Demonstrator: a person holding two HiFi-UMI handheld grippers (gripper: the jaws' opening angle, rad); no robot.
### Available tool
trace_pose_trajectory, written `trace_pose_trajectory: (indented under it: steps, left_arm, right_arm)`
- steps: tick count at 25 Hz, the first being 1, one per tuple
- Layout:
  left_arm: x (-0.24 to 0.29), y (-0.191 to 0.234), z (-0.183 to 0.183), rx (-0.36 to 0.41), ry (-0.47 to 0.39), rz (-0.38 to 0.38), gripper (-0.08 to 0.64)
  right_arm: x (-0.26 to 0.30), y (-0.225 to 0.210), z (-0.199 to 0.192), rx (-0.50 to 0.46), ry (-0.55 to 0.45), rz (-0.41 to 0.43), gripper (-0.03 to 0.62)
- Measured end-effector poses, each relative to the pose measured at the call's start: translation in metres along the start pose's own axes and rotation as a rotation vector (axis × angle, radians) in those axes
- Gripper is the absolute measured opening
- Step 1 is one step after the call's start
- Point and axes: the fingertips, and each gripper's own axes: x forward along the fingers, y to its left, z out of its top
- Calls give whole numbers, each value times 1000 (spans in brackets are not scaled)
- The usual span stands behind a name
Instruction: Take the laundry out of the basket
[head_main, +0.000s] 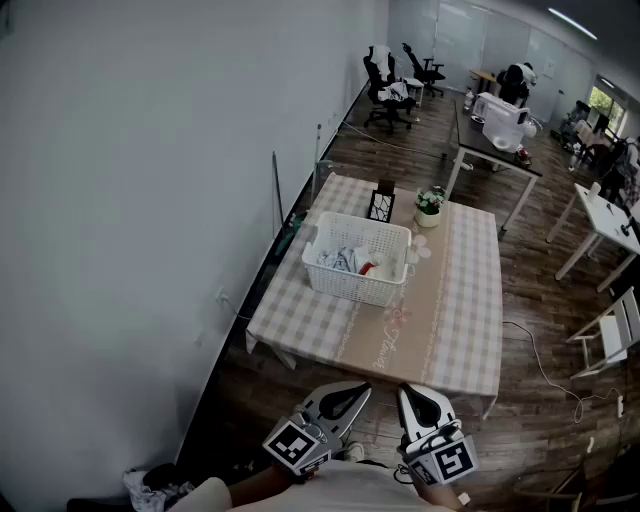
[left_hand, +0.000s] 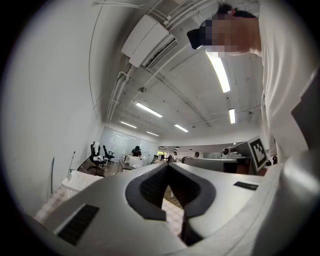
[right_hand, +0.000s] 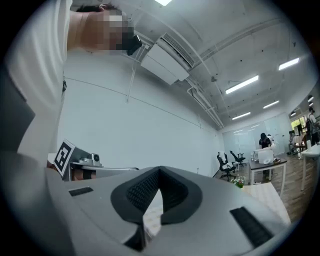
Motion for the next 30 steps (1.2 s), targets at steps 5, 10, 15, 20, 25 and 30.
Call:
trace_pose_trajectory:
  steps: [5,10,15,20,25,30]
  left_arm:
    - [-2,-1,-2,-26,13,11,5]
    - [-6,3,-3,-6,2,29,4]
    - [-1,0,-7,-29,17,40,5]
    - [9,-5,-14,-11,11,35,5]
    - [27,-15,-23,-37,28,44,5]
    - [42,-29,-33,-73,52,41,4]
  right_arm:
    - [-1,0,1,6,-11,-7,2]
    - [-1,-3,2,0,-14,-17,2]
    - [-4,-8,2,22,-26,-19,5]
    - [-10,-17,-1,23,-26,-17,5]
    - [-24,-29,-9,10,-2,1,5]
    - [-35,-44,-15,32,-4,-19,5]
